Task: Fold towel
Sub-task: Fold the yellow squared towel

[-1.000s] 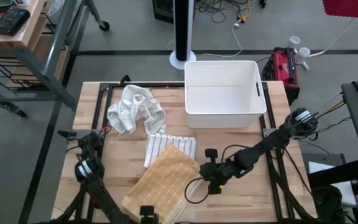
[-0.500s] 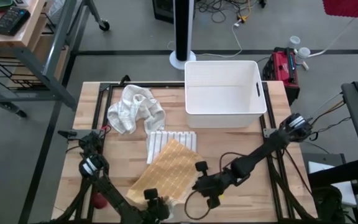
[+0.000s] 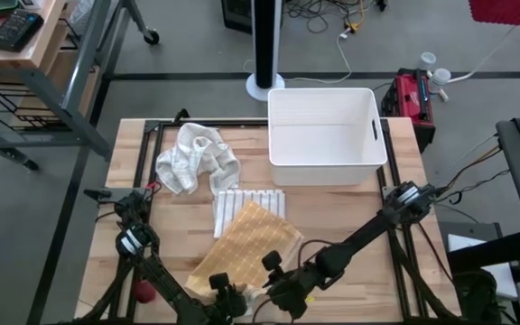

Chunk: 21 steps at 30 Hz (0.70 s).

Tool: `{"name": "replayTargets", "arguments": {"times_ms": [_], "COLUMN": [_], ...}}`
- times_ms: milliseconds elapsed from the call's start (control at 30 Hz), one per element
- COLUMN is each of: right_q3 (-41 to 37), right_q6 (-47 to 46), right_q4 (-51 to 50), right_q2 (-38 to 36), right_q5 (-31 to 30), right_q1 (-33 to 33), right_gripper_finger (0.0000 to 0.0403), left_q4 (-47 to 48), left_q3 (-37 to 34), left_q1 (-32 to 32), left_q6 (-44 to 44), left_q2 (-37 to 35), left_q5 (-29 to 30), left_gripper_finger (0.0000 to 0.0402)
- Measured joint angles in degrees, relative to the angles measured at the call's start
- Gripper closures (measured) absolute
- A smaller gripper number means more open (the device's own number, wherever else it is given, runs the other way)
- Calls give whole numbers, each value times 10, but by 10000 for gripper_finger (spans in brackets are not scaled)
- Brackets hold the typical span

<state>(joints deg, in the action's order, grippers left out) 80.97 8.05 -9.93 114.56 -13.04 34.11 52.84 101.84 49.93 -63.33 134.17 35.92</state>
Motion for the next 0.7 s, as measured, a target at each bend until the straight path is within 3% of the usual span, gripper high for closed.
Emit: {"name": "replayTargets", "arguments": {"times_ms": [133, 267, 700], "right_q3": [3, 2, -6], "right_q6": [6, 9, 25], "right_q4": [-1, -4, 3], "right_q2": [0, 0, 25], "right_q5": [2, 47, 94], "right_q1": [-5, -16, -51], "right_gripper_finger": [255, 224, 227], "left_q4": [0, 0, -3], "left_q3": [0, 4, 7], "left_q1": [0, 0, -10], "left_q6": [-18, -34, -32], "left_q2": [0, 0, -12], "left_q5": [7, 35, 37], "left_gripper_finger": [395, 400, 401]}}
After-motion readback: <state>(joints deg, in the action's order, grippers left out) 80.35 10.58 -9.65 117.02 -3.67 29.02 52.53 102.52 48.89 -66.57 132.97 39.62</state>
